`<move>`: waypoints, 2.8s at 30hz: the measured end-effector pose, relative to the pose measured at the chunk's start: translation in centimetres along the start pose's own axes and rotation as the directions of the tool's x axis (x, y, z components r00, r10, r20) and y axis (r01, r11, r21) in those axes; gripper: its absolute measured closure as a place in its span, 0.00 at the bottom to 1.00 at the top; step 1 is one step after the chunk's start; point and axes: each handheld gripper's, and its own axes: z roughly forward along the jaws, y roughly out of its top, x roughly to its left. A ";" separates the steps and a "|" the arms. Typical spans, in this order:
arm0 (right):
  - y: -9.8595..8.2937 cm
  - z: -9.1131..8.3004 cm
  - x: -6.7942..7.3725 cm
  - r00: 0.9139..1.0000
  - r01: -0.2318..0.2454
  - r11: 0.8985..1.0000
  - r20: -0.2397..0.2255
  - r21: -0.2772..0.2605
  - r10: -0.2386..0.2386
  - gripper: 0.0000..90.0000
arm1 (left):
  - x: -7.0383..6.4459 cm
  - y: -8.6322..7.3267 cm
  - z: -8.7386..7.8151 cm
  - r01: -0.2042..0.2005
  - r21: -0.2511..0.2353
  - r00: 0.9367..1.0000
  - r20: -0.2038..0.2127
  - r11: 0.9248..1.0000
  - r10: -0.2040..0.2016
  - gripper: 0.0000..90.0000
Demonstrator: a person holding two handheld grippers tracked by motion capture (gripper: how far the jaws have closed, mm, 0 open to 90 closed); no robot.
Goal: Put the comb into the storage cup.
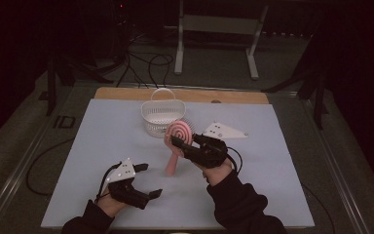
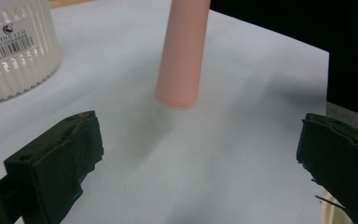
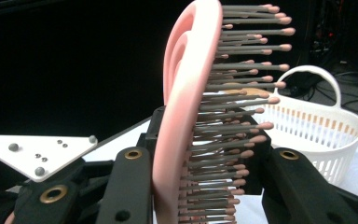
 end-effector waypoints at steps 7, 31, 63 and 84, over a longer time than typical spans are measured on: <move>0.9 -0.3 -0.3 1.000 0.031 0.999 0.002 -0.010 -0.031 0.72 | 0.3 -0.8 -0.7 0.017 0.016 1.000 0.009 1.000 -0.017 0.00; 3.8 0.4 -0.8 0.985 0.171 0.985 0.015 -0.032 -0.170 0.72 | 0.3 -2.8 -3.0 0.024 0.027 0.999 -0.033 0.999 -0.023 0.00; 7.8 4.3 -2.8 0.947 0.318 0.948 0.051 -0.032 -0.316 0.72 | 0.7 -3.8 -4.5 0.025 -0.001 0.998 -0.063 1.000 -0.025 0.00; 9.5 7.8 -4.5 0.917 0.386 0.922 0.119 -0.017 -0.381 0.72 | 0.6 -3.9 -4.6 0.020 -0.001 0.998 -0.052 1.000 -0.020 0.00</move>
